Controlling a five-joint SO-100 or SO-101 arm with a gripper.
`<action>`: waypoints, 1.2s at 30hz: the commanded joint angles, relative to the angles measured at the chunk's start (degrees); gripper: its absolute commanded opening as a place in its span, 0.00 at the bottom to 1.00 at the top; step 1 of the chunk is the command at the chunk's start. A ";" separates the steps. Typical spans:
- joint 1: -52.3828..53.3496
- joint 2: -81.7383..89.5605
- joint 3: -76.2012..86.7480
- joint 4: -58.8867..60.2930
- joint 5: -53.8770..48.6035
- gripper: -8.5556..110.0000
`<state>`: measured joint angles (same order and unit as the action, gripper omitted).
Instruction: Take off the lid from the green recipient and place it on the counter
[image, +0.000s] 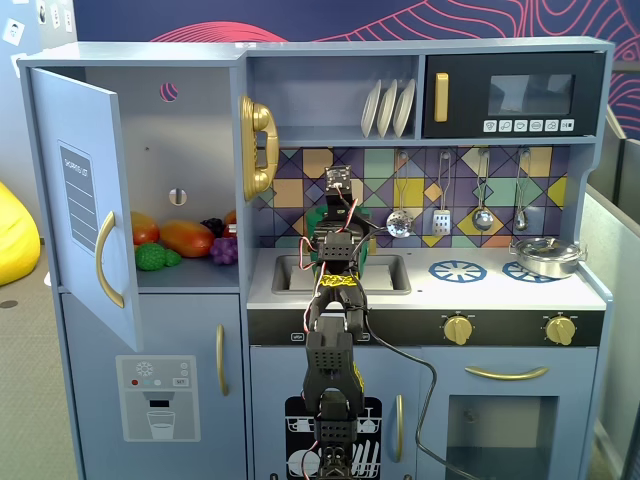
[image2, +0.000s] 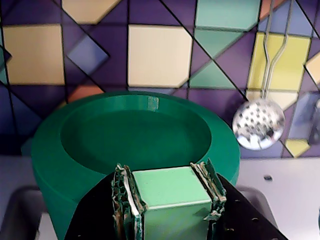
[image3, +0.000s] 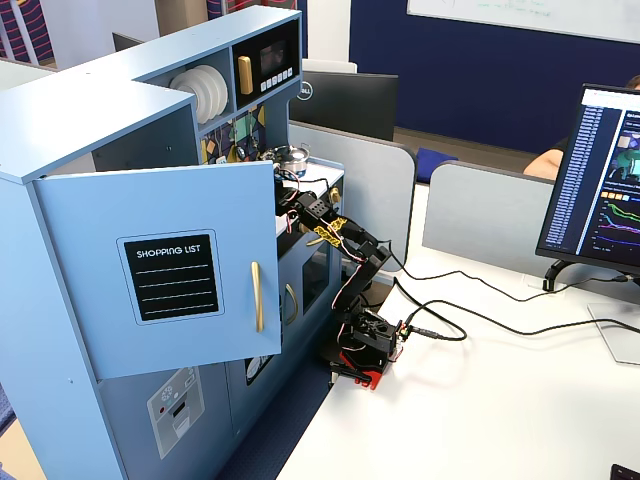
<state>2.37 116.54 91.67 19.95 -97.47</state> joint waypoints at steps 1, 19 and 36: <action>-2.99 0.35 -5.45 -7.29 -0.97 0.07; 29.36 10.90 -2.55 -0.88 -2.11 0.07; 33.57 -0.70 23.03 -30.23 -0.79 0.07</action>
<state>35.68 116.89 113.55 -4.31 -99.14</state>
